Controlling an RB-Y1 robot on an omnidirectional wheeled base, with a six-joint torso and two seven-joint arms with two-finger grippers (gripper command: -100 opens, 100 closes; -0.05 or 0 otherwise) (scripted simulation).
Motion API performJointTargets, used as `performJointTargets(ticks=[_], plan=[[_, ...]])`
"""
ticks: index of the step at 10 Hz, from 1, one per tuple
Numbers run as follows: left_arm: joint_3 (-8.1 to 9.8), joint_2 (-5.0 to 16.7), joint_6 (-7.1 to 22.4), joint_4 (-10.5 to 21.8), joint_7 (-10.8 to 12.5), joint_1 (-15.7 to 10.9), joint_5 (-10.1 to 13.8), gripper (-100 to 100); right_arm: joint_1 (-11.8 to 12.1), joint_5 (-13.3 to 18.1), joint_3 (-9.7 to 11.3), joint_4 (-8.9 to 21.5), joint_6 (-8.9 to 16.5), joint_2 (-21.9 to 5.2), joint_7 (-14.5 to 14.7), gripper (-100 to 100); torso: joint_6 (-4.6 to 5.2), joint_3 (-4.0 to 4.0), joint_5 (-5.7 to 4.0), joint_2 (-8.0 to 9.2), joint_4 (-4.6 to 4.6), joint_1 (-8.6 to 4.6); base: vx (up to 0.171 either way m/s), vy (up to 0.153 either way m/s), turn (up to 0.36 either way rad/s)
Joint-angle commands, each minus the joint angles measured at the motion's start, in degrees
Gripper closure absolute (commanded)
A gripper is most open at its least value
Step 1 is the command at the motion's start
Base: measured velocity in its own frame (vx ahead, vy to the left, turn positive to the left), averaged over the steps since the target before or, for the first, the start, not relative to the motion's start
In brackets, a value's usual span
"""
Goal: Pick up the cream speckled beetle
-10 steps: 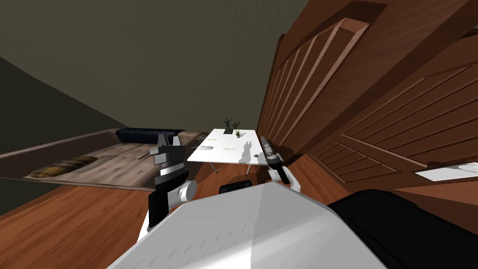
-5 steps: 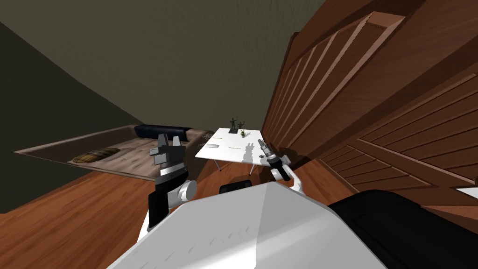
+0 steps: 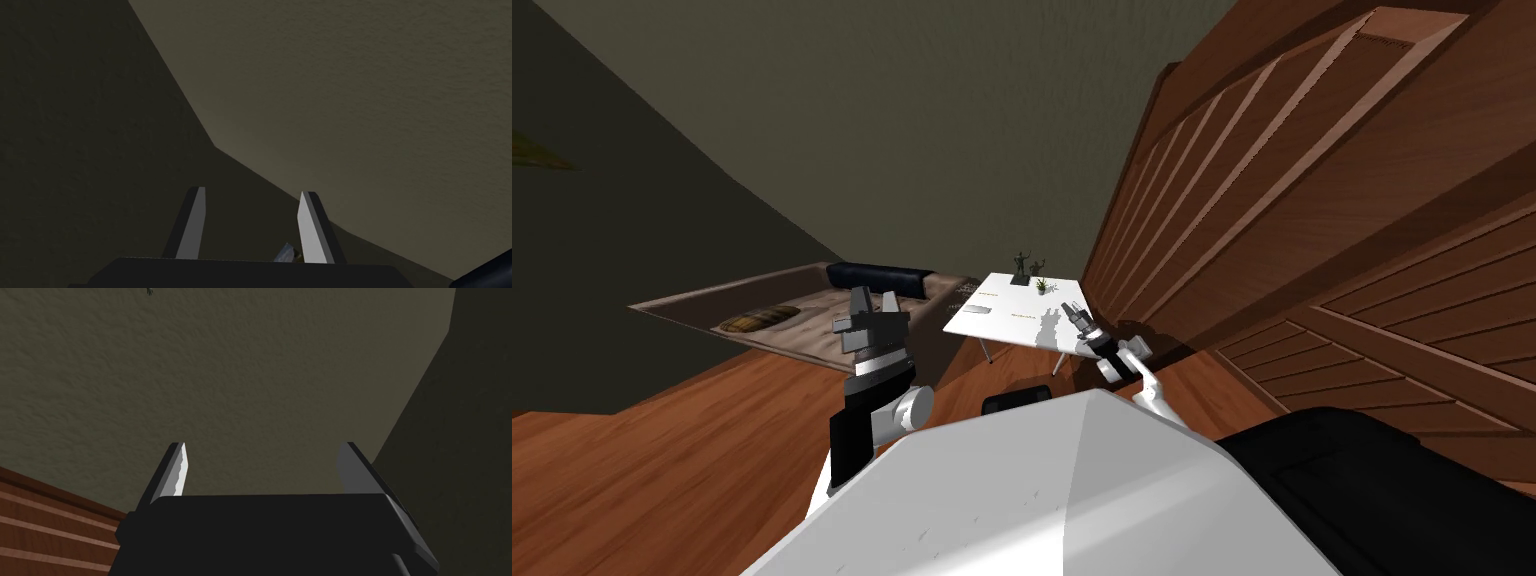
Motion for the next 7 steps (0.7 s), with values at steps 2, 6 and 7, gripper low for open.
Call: performJointTargets(ticks=[2,6,7], plan=[[0.0,0.0,0.0,0.0,0.0,0.0,0.0,0,-1.6,2.6,0.6,4.2,0.2,-3.8,2.2,-100,-0.01,0.0,-0.01,0.0,0.0,-0.02,0.001,0.066,0.124],[0.0,0.0,0.0,0.0,0.0,0.0,0.0,0,-2.6,5.2,1.5,8.9,0.6,-7.5,4.1,-100,0.0,0.01,-0.02,0.02,0.01,-0.09,-0.001,0.045,0.063],[0.0,0.0,0.0,0.0,0.0,0.0,0.0,0,-3.1,6.6,2.1,11.0,0.8,-9.5,4.9,-100,0.0,0.01,-0.02,0.02,0.0,-0.1,-0.002,0.052,0.109]])
